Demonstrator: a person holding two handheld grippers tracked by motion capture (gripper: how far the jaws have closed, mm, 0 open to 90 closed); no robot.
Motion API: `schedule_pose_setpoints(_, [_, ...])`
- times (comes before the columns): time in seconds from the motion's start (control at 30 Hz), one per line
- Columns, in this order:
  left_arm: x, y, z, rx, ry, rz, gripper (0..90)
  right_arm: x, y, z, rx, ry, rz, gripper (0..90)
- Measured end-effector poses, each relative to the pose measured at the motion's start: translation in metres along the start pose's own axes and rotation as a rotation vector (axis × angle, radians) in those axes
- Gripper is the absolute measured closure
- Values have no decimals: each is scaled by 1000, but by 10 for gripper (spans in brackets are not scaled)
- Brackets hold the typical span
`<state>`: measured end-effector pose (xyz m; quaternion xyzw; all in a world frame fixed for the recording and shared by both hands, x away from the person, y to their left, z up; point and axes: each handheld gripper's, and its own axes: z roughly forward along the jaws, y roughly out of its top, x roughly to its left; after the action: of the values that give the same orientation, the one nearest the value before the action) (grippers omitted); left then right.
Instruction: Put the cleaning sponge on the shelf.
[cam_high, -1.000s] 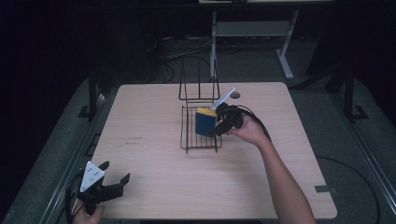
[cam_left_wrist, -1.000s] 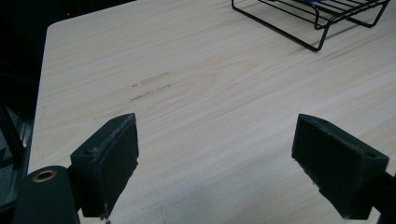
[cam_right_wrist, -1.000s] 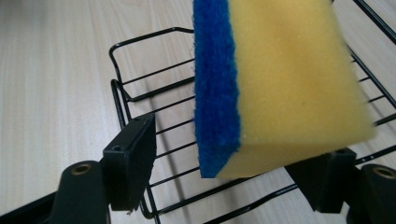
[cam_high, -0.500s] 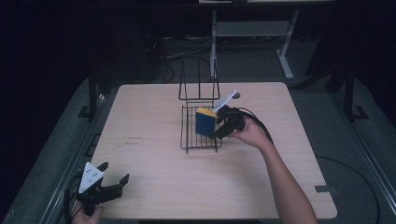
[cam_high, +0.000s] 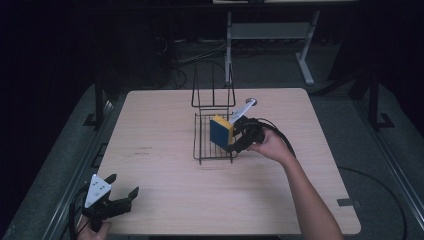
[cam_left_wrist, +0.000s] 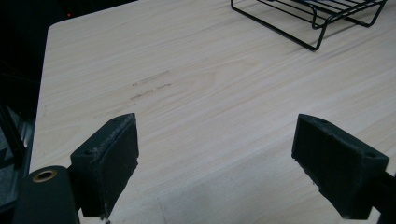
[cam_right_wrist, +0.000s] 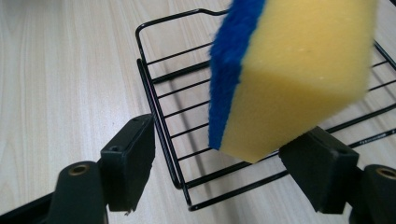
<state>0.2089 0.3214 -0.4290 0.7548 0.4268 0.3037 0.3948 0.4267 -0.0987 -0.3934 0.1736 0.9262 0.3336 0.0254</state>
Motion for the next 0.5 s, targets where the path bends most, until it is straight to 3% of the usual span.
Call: schedule_pose_setpoints(0.5, [0, 1, 0, -1, 0, -2, 141, 5, -6, -5, 17, 9, 8, 266])
